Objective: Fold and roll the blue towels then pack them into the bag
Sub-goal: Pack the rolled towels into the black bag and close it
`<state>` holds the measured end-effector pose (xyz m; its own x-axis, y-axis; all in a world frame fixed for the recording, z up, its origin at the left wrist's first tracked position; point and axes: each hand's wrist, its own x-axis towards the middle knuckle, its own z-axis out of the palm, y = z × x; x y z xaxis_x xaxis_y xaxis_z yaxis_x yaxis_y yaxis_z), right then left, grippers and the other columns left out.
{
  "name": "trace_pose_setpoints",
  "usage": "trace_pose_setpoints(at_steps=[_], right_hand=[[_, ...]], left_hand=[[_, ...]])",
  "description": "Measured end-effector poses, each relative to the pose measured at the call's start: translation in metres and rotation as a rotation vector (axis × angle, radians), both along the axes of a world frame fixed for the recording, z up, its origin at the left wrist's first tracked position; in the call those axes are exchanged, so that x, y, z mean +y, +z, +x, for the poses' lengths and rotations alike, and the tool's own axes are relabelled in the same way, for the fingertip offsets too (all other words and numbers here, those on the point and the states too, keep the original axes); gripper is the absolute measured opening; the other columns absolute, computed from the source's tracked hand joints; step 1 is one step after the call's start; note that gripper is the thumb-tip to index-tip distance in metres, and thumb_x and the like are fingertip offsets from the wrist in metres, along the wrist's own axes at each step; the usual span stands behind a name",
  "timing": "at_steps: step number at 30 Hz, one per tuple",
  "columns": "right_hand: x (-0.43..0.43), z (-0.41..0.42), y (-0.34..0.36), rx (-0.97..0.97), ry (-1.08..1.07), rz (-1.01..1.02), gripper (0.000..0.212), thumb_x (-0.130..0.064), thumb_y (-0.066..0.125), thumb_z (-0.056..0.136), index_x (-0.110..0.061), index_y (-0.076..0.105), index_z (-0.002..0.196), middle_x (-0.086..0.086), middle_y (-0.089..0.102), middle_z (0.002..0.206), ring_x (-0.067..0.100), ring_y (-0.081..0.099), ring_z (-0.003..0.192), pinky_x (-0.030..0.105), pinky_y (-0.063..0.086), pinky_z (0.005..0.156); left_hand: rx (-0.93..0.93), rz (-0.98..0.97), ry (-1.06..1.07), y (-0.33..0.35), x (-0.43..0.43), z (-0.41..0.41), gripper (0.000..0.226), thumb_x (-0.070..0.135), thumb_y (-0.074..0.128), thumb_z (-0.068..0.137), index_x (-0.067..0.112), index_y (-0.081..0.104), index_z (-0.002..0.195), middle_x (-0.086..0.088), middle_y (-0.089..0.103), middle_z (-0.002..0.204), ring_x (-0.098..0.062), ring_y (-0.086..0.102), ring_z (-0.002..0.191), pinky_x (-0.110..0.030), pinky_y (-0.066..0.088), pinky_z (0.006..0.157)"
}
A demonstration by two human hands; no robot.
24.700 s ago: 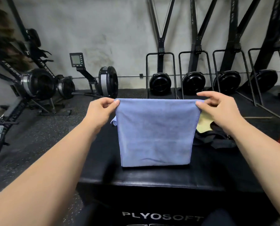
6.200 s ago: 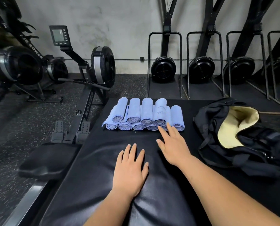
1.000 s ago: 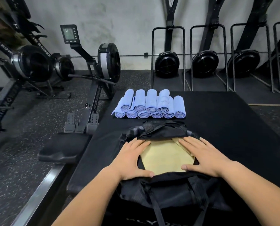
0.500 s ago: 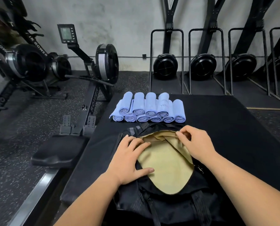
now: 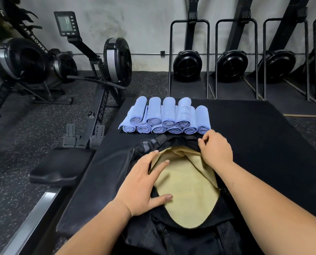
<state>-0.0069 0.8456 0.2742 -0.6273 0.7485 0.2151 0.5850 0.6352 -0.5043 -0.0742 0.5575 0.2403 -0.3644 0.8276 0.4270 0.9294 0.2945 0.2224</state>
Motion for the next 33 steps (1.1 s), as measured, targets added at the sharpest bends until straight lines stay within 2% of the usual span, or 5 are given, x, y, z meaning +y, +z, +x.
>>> trace_pose_setpoints(at_steps=[6, 10, 19, 25, 33], right_hand=[[0.033, -0.030, -0.006, -0.105, -0.007, 0.028, 0.053, -0.043, 0.062, 0.099, -0.031, 0.046, 0.148, 0.013, 0.042, 0.137, 0.036, 0.042, 0.122, 0.046, 0.047, 0.090], [0.054, -0.050, -0.014, -0.192, 0.060, -0.123, 0.059, -0.058, 0.046, 0.104, -0.045, 0.030, 0.159, 0.018, 0.032, 0.160, 0.042, 0.026, 0.144, 0.053, 0.036, 0.111], [0.061, -0.065, -0.031, -0.235, 0.048, -0.202, 0.051, -0.053, 0.039, 0.106, -0.047, 0.038, 0.156, 0.019, 0.039, 0.154, 0.041, 0.030, 0.143, 0.051, 0.035, 0.114], [0.058, -0.055, -0.026, 0.047, -0.036, -0.237, 0.046, -0.041, 0.065, 0.096, -0.037, 0.060, 0.142, 0.012, 0.047, 0.139, 0.033, 0.057, 0.119, 0.035, 0.044, 0.089], [0.048, -0.020, 0.008, 0.422, -0.126, -0.285, 0.036, -0.055, 0.079, 0.079, -0.038, 0.073, 0.111, -0.001, 0.069, 0.113, 0.022, 0.066, 0.105, 0.035, 0.055, 0.091]], left_hand=[[-0.053, -0.089, 0.018, -0.003, 0.002, -0.003, 0.104, 0.080, 0.059, 0.089, 0.022, 0.022, 0.167, -0.001, 0.004, 0.176, -0.022, 0.012, 0.162, -0.047, 0.025, 0.127], [-0.084, -0.119, 0.018, -0.004, 0.005, -0.005, 0.107, 0.081, 0.058, 0.090, 0.020, 0.016, 0.168, 0.007, 0.004, 0.176, -0.016, 0.012, 0.161, -0.046, 0.025, 0.127], [-0.106, -0.138, 0.012, -0.008, 0.007, -0.009, 0.110, 0.081, 0.058, 0.089, 0.022, 0.010, 0.169, 0.011, 0.003, 0.176, -0.013, 0.012, 0.161, -0.043, 0.023, 0.128], [-0.097, -0.146, 0.014, -0.010, 0.006, -0.010, 0.109, 0.082, 0.055, 0.090, 0.024, 0.007, 0.169, 0.012, 0.001, 0.176, -0.012, 0.011, 0.161, -0.041, 0.021, 0.129], [-0.033, -0.172, 0.012, -0.012, 0.007, -0.011, 0.110, 0.087, 0.047, 0.089, 0.023, 0.007, 0.169, 0.010, 0.001, 0.176, -0.016, 0.018, 0.159, -0.040, 0.022, 0.128]])
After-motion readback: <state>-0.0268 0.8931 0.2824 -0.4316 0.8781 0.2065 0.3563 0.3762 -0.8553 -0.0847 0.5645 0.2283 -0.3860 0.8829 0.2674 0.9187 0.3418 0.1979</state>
